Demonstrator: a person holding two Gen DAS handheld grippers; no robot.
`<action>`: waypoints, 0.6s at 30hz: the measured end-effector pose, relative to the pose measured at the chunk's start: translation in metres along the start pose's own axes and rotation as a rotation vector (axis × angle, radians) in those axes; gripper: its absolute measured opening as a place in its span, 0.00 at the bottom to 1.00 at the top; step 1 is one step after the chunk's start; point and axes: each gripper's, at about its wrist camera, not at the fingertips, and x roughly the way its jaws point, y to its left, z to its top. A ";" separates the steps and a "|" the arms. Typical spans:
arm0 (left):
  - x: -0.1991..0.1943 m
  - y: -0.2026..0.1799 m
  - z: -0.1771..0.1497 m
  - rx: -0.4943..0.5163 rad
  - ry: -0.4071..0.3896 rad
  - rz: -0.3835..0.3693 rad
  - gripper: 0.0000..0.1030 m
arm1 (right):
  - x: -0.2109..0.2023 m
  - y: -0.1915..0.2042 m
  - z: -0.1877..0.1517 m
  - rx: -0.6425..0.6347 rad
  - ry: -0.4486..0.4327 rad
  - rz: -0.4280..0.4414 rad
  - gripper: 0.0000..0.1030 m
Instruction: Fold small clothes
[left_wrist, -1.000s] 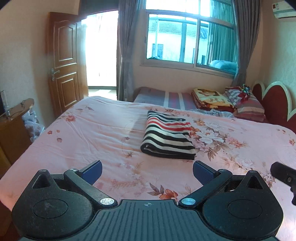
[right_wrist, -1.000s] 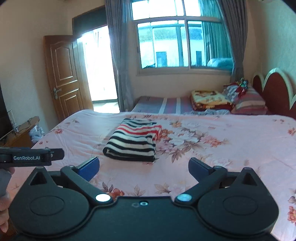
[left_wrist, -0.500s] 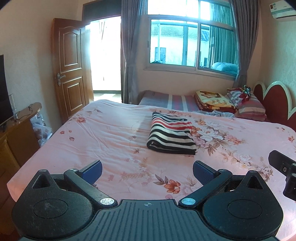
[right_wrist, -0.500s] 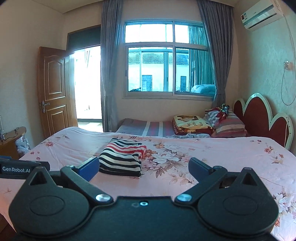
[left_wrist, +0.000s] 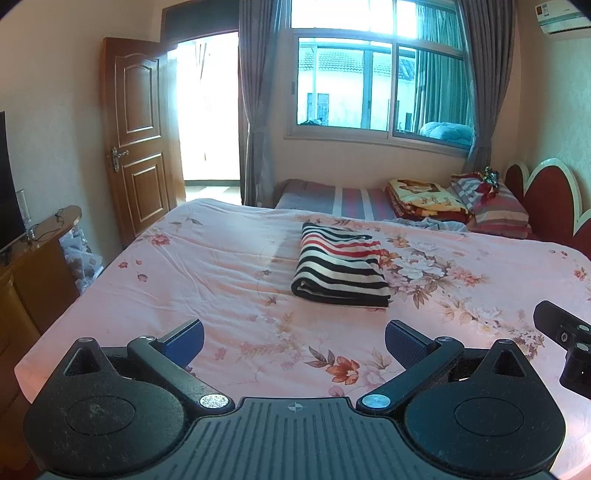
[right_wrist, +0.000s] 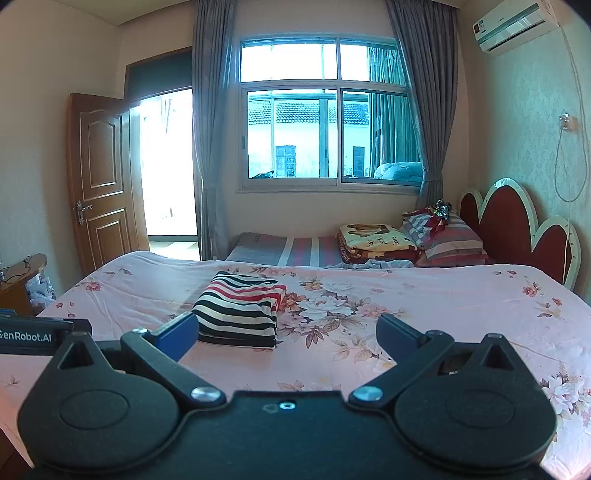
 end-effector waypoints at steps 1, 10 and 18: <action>-0.001 -0.002 0.001 0.001 -0.001 0.003 1.00 | 0.000 0.000 0.000 0.000 -0.001 0.000 0.99; -0.001 -0.002 -0.001 0.017 -0.011 0.021 1.00 | 0.004 0.002 0.000 -0.004 0.001 -0.002 0.99; 0.002 -0.002 0.003 0.027 -0.007 0.022 1.00 | 0.013 0.002 -0.004 -0.005 0.016 -0.025 0.99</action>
